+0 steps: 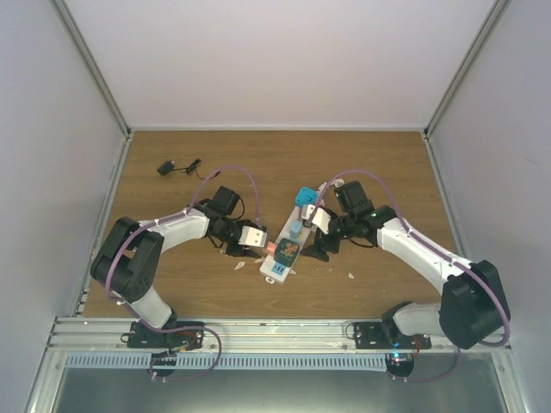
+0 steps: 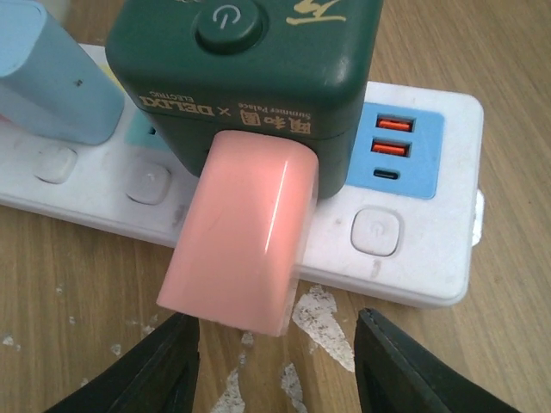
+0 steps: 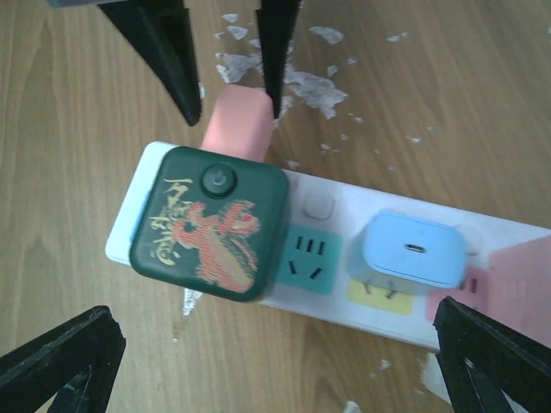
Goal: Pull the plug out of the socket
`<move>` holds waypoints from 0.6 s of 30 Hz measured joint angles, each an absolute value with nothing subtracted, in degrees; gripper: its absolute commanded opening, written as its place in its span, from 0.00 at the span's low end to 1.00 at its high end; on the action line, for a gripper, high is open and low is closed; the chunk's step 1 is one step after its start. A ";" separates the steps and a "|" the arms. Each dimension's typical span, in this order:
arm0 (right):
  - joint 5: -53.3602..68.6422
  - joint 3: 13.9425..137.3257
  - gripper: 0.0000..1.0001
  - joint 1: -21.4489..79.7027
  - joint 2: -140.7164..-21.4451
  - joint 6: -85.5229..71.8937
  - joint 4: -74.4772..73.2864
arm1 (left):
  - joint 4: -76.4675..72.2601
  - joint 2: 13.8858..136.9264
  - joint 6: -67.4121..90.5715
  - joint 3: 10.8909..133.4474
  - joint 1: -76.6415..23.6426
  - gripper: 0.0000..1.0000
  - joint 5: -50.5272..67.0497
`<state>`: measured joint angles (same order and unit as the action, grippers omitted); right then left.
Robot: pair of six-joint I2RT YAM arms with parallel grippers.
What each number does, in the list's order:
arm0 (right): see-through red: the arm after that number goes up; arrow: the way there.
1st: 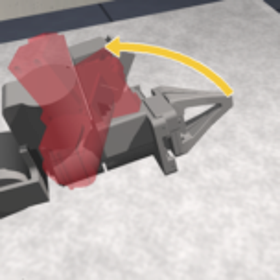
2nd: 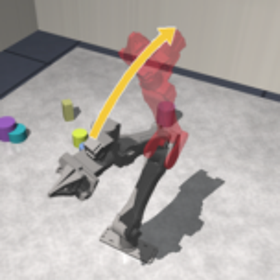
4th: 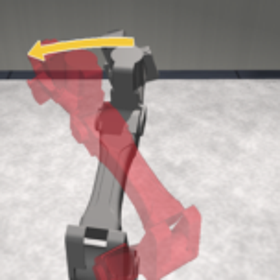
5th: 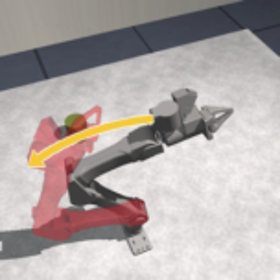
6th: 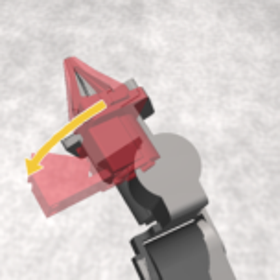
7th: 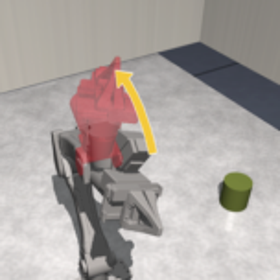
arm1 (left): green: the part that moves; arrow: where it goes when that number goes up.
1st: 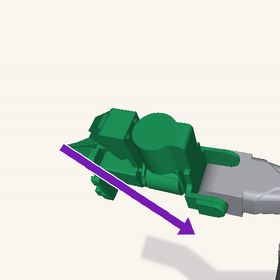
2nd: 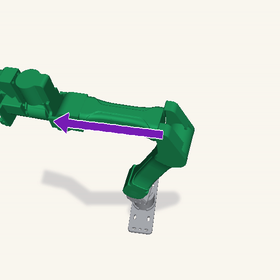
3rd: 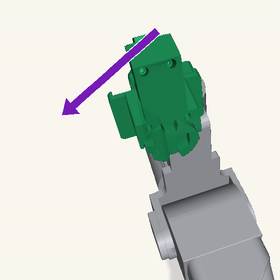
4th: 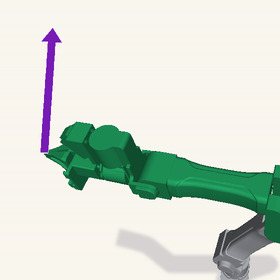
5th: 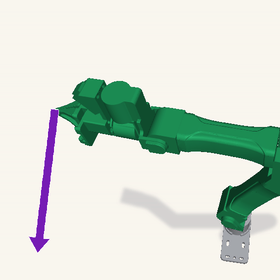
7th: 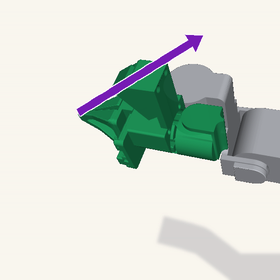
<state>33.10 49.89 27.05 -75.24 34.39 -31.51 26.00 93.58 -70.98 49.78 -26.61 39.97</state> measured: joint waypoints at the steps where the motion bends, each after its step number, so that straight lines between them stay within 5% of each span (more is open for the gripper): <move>1: 32.95 49.36 1.00 27.66 -75.24 34.15 -31.31 | 25.65 93.60 -70.70 49.78 -26.89 0.46 39.77; 11: 31.29 45.87 0.98 32.23 -75.31 34.00 -28.32 | 21.02 93.49 -64.82 48.42 -29.95 0.35 39.24; 18: 29.95 44.62 0.93 34.17 -76.09 34.22 -27.55 | 16.80 92.55 -60.77 44.84 -32.29 0.40 39.07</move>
<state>29.95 44.62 34.17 -76.09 34.22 -27.55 16.80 92.55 -60.77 44.84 -32.29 39.07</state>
